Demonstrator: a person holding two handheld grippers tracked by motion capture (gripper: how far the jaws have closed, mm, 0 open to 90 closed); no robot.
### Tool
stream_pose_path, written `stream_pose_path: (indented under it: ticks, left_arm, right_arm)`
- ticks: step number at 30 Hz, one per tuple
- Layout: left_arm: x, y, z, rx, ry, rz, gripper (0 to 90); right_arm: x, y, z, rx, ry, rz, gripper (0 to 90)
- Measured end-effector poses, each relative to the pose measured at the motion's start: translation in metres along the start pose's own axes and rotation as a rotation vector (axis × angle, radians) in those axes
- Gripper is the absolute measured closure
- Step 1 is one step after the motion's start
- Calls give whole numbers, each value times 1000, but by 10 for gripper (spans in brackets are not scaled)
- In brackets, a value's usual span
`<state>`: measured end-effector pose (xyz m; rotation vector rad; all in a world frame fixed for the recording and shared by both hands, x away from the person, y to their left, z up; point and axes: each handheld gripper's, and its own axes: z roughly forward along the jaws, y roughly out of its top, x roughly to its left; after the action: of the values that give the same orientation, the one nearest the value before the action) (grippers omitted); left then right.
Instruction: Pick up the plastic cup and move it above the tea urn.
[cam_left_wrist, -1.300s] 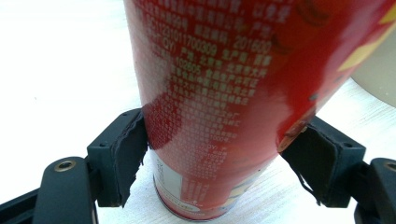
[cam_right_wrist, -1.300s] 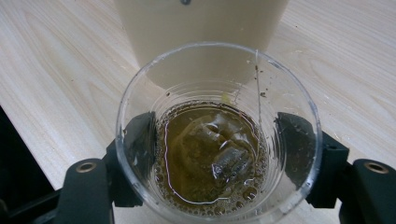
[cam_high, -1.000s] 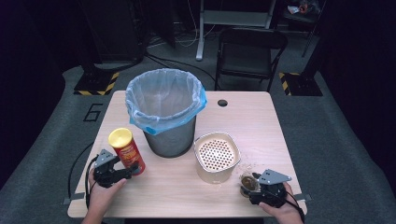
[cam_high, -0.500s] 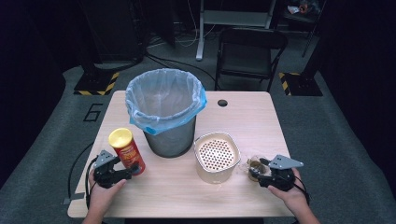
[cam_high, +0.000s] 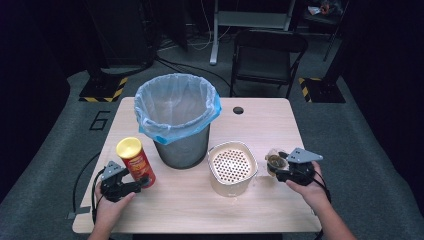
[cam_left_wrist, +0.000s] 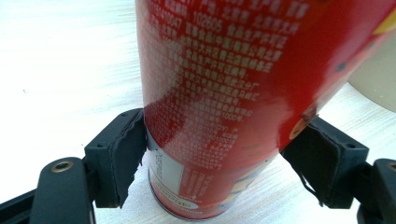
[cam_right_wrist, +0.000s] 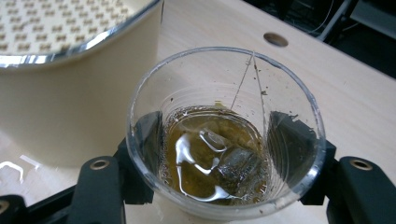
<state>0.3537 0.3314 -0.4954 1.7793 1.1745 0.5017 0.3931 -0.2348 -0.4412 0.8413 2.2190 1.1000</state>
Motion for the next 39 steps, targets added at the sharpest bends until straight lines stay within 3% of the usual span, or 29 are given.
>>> stream_pose_path:
  ticks: [8,15,29,36,39]
  left_arm:
    - [1,0,0,12,-1,10,222]
    - [0,0,1,8,-2,5,222]
    - [0,0,1,7,-3,4,222]
    - [0,0,0,18,-6,8,224]
    - [0,0,1,18,-6,8,223]
  right_arm:
    - [-19,29,13,-13,18,-26,364]
    - [-32,53,33,-25,13,-82,365]
    - [-23,66,45,-26,9,-167,366]
    - [-15,74,42,-44,-11,-256,368]
    - [-7,79,40,-51,-36,-336,369]
